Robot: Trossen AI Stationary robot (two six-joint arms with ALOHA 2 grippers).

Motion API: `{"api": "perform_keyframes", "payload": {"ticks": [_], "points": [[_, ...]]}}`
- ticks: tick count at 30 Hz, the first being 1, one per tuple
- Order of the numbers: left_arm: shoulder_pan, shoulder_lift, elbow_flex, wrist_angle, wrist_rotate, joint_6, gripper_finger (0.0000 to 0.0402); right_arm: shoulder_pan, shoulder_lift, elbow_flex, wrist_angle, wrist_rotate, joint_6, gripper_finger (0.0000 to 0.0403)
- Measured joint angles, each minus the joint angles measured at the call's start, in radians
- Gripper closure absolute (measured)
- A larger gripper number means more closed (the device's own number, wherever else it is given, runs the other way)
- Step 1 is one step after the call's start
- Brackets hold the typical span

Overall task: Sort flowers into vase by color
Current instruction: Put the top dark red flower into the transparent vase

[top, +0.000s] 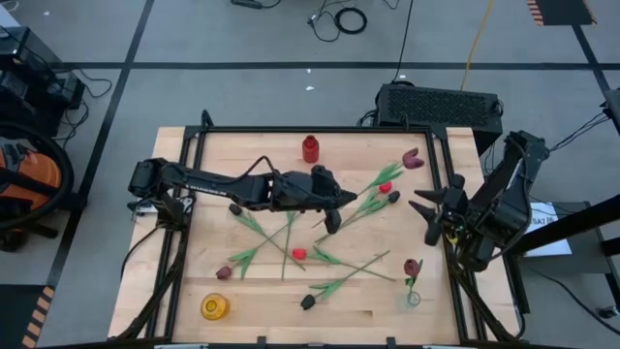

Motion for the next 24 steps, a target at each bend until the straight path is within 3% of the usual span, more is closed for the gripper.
{"api": "perform_keyframes", "payload": {"ticks": [8,16,24], "points": [[-0.005,0.013,0.000,0.036,0.047,0.007,0.0401,-0.037,0.000,0.000,0.075,0.009,-0.098,0.0257],[-0.004,0.013,-0.001,0.139,0.111,0.051,0.0401,-0.046,0.000,0.000,0.202,0.168,-0.203,0.0256],[-0.004,0.014,0.000,0.154,0.131,0.058,0.0401,-0.045,0.001,0.000,0.228,0.234,-0.263,0.0223]]}}
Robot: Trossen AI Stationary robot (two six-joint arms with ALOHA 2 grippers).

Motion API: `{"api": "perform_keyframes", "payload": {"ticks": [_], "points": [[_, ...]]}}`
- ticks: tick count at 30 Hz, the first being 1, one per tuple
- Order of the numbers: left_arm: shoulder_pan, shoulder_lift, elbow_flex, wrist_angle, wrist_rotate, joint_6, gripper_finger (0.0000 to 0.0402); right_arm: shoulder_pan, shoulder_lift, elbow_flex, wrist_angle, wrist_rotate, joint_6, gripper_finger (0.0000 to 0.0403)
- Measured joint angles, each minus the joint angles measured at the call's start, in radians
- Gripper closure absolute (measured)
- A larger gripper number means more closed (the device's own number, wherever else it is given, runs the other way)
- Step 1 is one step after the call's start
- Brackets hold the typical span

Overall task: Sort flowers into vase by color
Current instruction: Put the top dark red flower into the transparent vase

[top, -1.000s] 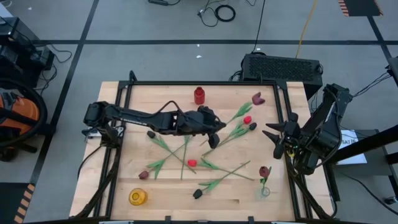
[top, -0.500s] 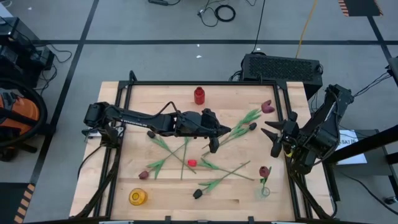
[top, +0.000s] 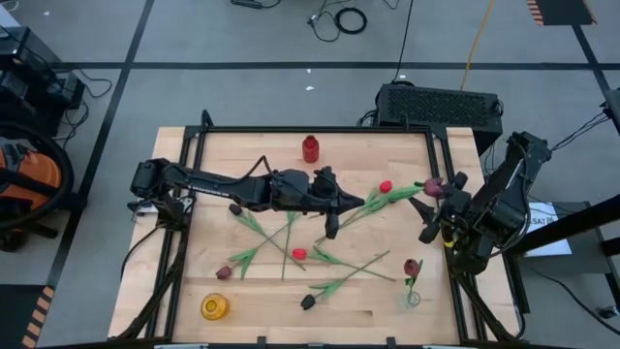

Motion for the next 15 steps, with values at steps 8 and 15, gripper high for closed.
{"api": "perform_keyframes", "payload": {"ticks": [8,15], "points": [[-0.002,0.020,0.000,-0.006,0.019,0.001,0.0401,0.000,0.001,0.000,0.000,0.072,-0.031,0.0235],[0.006,0.064,0.000,0.034,0.019,0.001,0.0401,0.000,0.001,0.000,0.015,0.071,-0.031,0.0270]]}}
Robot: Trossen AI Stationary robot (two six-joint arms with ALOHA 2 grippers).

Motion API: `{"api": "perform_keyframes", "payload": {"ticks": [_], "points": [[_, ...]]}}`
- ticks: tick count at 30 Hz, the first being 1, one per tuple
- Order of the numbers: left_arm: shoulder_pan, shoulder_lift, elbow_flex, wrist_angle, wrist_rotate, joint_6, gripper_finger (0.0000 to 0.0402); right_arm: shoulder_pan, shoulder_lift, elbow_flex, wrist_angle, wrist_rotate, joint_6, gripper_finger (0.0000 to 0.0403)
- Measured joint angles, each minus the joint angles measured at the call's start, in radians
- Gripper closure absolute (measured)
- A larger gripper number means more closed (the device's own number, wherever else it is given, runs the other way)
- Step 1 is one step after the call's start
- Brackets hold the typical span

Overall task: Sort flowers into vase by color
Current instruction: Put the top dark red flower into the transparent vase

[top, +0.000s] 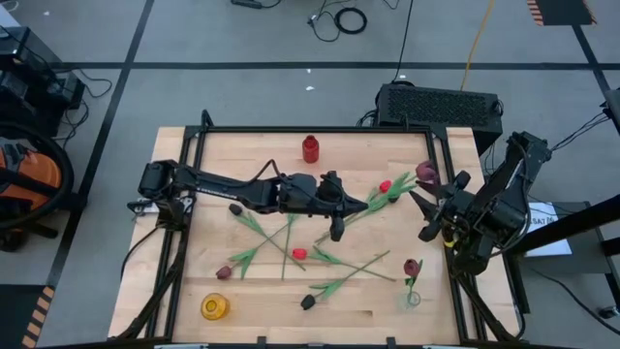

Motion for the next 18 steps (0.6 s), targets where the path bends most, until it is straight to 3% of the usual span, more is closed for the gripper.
{"api": "perform_keyframes", "payload": {"ticks": [6,13,18], "points": [[0.006,0.028,0.000,0.016,0.005,0.000,0.0401,0.000,0.000,0.000,0.002,-0.012,-0.002,0.0296],[0.009,0.038,0.000,-0.018,0.002,0.000,0.0401,0.000,0.000,0.000,-0.001,-0.029,0.004,0.0394],[0.011,0.078,-0.001,-0.193,-0.052,-0.009,0.0398,0.000,0.000,0.000,-0.001,-0.031,0.007,0.0372]]}}
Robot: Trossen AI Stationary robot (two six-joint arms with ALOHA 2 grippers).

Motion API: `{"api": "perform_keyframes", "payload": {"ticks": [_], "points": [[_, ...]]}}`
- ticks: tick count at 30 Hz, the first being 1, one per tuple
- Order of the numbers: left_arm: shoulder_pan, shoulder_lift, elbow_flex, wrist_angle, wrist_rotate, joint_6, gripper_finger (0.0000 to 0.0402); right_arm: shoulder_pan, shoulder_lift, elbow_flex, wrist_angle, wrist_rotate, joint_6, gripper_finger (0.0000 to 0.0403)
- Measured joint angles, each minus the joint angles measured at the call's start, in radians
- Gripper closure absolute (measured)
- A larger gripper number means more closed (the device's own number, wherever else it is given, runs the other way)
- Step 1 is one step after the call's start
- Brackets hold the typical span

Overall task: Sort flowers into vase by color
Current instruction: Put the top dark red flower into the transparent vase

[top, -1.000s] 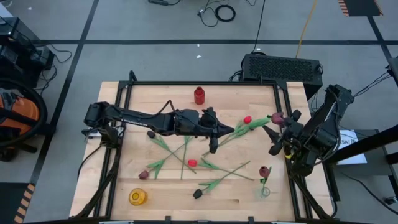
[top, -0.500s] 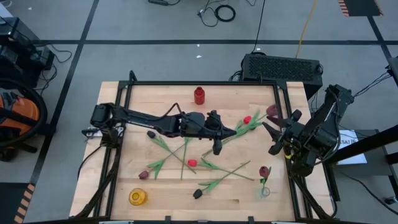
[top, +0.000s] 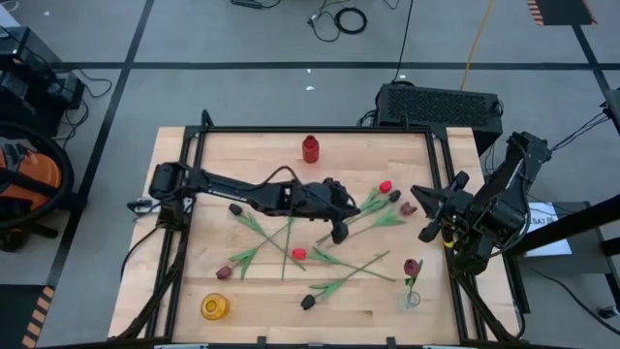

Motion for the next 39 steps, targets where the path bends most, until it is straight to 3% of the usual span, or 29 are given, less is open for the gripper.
{"api": "perform_keyframes", "payload": {"ticks": [7,12,15,29,39], "points": [[-0.019,0.124,0.001,-0.051,0.052,0.081,0.0334,0.000,-0.002,0.000,-0.001,-0.027,0.000,0.0338],[-0.013,0.229,0.000,0.009,0.051,0.108,0.0264,0.000,-0.003,0.000,-0.001,-0.026,0.000,0.0333],[-0.007,0.270,0.001,0.013,0.053,0.116,0.0246,0.000,-0.003,0.000,-0.002,-0.026,0.000,0.0332],[-0.029,0.344,0.002,0.070,-0.016,0.165,0.0246,0.000,-0.006,0.000,-0.001,-0.026,-0.010,0.0332],[-0.023,0.378,0.003,0.076,-0.002,0.163,0.0310,0.000,-0.006,0.000,-0.001,-0.026,-0.010,0.0332]]}}
